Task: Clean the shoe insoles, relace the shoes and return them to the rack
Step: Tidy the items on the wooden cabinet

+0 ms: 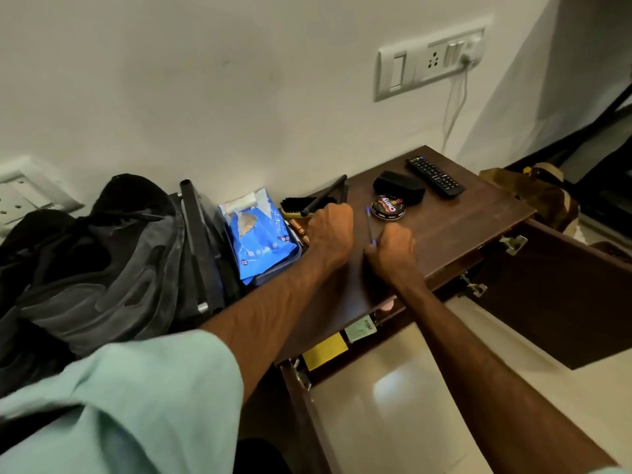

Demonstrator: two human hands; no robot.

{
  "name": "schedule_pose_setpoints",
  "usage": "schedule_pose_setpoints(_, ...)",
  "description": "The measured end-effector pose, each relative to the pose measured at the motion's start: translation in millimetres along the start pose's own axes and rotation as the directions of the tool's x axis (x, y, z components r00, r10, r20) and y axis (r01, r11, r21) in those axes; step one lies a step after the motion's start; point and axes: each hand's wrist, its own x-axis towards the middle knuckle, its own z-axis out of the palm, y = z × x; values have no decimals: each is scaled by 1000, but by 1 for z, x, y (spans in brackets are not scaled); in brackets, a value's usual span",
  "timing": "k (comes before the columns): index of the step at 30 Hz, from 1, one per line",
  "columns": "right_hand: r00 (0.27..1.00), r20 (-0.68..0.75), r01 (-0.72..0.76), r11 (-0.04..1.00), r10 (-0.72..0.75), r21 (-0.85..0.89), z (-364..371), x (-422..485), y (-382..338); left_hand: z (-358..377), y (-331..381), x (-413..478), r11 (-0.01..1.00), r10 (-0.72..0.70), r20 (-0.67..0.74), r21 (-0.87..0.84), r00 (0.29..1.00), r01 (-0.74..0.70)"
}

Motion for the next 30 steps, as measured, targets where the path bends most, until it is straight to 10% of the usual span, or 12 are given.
schedule_pose_setpoints(8,997,-3,-72,985,73,155,-30,-38,47,20,12,15,998,-34,-48,45,998,37)
schedule_pose_setpoints(17,997,-9,-68,966,73,250,-45,-86,117,-8,19,-37,948,-188,-117,-281,975,149)
schedule_pose_setpoints(25,923,-12,-330,807,385,490,-65,-117,185,28,112,-184,800,129,312,-594,941,87)
schedule_pose_setpoints(30,889,39,-433,809,456,397,-56,-112,226,113,142,-175,671,-40,658,-540,752,509)
